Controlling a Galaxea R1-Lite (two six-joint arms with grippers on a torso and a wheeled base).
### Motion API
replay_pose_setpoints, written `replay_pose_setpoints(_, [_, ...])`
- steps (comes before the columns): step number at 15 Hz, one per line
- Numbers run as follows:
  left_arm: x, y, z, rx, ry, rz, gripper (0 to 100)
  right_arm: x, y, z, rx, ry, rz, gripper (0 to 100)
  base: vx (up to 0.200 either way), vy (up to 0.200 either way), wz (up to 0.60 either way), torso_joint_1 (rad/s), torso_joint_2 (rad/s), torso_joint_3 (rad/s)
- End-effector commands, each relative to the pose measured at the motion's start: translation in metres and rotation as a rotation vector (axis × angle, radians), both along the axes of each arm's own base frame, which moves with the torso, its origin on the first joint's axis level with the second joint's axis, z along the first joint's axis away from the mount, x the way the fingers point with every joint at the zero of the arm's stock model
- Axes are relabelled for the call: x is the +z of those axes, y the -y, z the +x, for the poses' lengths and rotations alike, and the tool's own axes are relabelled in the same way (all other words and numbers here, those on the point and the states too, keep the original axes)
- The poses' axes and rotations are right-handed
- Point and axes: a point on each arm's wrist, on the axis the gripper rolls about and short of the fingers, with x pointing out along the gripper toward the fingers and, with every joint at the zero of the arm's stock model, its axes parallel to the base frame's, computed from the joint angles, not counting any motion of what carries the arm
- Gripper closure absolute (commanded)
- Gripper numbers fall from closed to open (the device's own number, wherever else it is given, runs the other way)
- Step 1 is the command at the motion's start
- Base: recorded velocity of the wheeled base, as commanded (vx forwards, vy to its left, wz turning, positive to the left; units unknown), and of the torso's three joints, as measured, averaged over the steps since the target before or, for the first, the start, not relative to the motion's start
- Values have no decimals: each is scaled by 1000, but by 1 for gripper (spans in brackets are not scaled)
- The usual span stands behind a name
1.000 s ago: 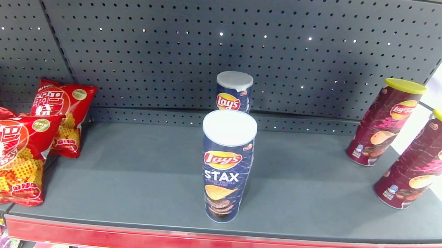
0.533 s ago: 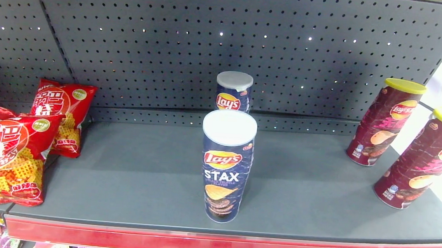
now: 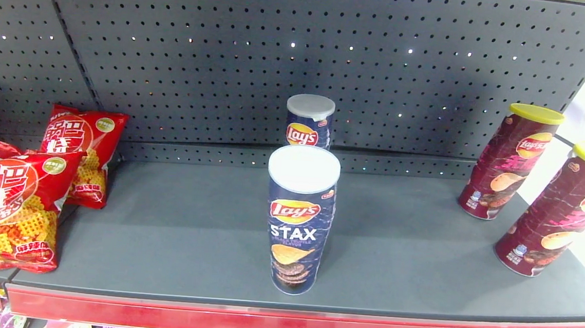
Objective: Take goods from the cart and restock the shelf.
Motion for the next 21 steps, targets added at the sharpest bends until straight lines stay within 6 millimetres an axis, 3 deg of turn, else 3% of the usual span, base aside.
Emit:
replay_pose_setpoints(1, [0,0,0,0,-2,0,0,0,0,0,0,-2,0,0,0,0,0,0,0,0])
replay_pose_setpoints(21, [0,0,0,0,-2,0,0,0,0,0,-1,-2,3,0,0,0,0,0,0,0])
